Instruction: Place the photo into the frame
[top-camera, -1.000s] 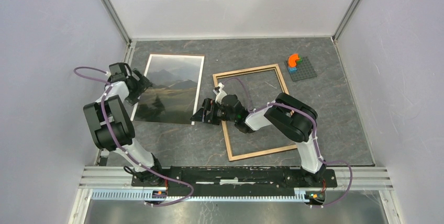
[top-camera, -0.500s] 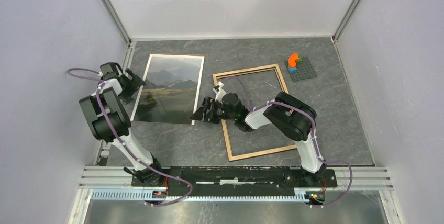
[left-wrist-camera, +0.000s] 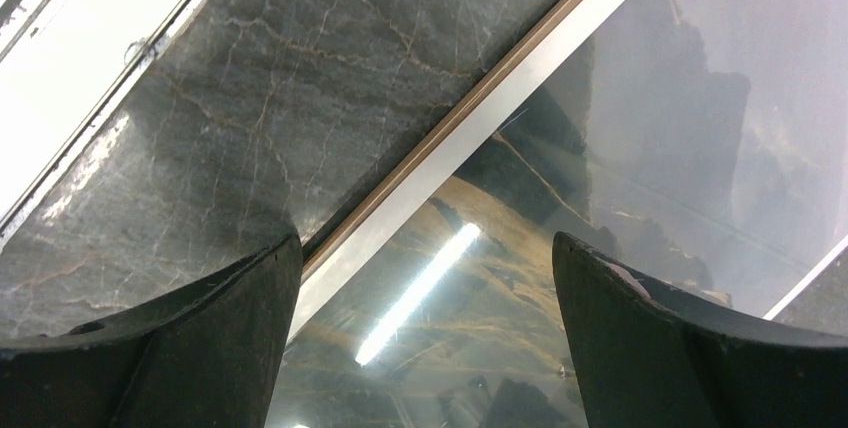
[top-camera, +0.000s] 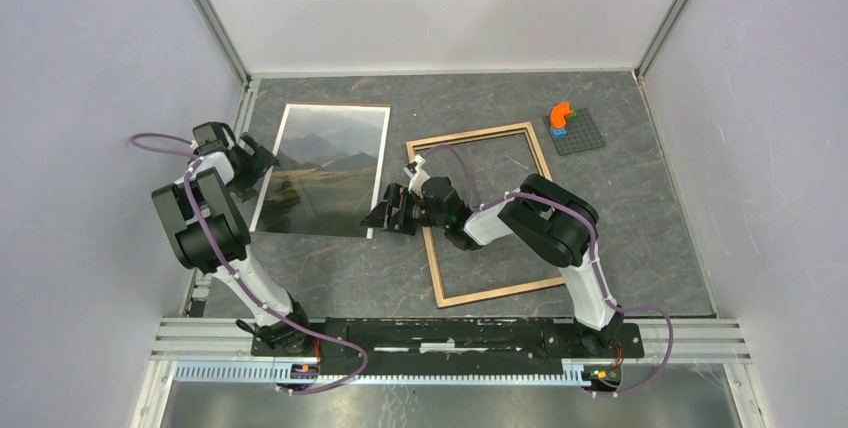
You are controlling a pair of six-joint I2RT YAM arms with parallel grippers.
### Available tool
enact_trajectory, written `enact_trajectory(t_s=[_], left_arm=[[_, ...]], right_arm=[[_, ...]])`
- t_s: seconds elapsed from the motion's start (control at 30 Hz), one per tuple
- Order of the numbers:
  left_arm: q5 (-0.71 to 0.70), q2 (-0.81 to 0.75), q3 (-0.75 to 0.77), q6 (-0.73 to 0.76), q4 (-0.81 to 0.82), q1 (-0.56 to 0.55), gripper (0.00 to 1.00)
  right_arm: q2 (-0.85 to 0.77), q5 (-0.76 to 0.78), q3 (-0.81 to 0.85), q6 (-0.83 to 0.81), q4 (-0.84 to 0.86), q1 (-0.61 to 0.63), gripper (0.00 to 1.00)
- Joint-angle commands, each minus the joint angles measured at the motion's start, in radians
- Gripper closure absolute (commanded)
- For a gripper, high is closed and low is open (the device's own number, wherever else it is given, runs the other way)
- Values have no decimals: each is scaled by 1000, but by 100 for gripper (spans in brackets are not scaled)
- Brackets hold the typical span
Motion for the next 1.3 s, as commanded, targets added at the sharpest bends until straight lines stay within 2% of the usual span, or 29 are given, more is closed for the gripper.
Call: enact_trajectory(t_s=[0.0, 0.57, 1.27], left_arm=[[-54, -84, -40, -52, -12, -1, 0], [-124, -75, -65, -124, -88, -64, 0], [-205, -110, -95, -150, -146, -125, 0]], right_arm=[[36, 5, 35, 16, 1, -1, 7], [16, -12, 18, 42, 26, 1, 7], [-114, -27, -98, 82, 124, -5, 7]])
